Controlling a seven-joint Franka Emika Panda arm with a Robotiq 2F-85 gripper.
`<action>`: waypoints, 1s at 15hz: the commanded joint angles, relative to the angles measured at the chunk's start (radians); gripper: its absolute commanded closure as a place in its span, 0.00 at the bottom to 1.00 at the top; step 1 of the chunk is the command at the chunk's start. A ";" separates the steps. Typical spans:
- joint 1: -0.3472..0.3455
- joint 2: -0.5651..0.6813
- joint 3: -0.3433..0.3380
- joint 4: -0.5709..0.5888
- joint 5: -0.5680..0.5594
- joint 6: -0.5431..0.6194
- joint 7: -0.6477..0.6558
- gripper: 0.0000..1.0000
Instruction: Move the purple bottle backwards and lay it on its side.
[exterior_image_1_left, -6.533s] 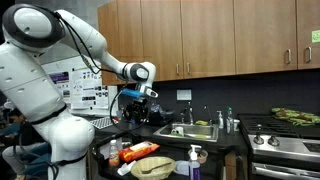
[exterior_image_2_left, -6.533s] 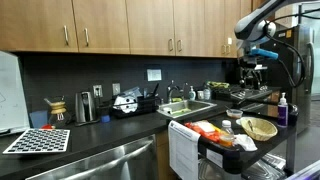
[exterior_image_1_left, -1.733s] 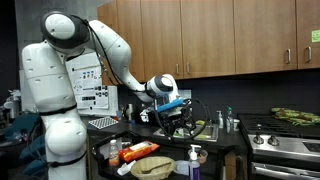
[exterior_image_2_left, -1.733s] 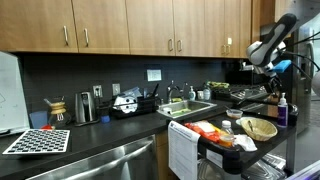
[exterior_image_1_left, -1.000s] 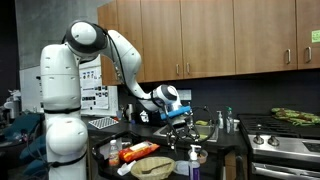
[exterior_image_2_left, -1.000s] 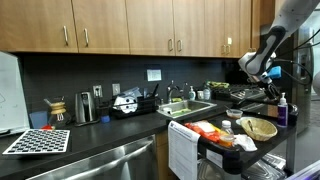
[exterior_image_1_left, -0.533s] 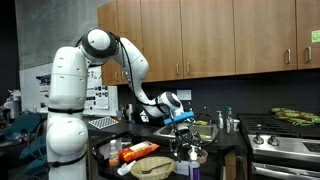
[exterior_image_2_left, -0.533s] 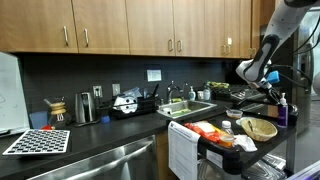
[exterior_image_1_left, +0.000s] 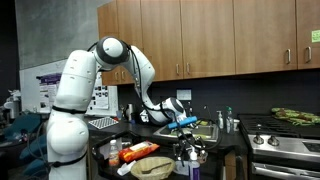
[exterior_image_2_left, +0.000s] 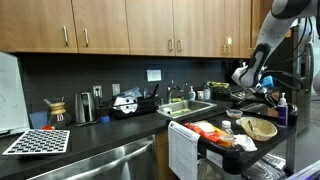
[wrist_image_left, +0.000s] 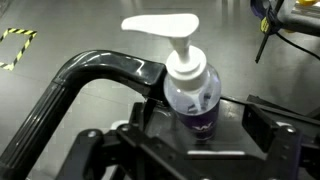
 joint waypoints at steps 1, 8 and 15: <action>0.017 0.064 0.005 0.062 -0.022 -0.082 0.032 0.00; 0.018 0.094 0.009 0.066 -0.040 -0.210 0.045 0.00; 0.014 0.109 0.016 0.051 -0.027 -0.282 0.059 0.32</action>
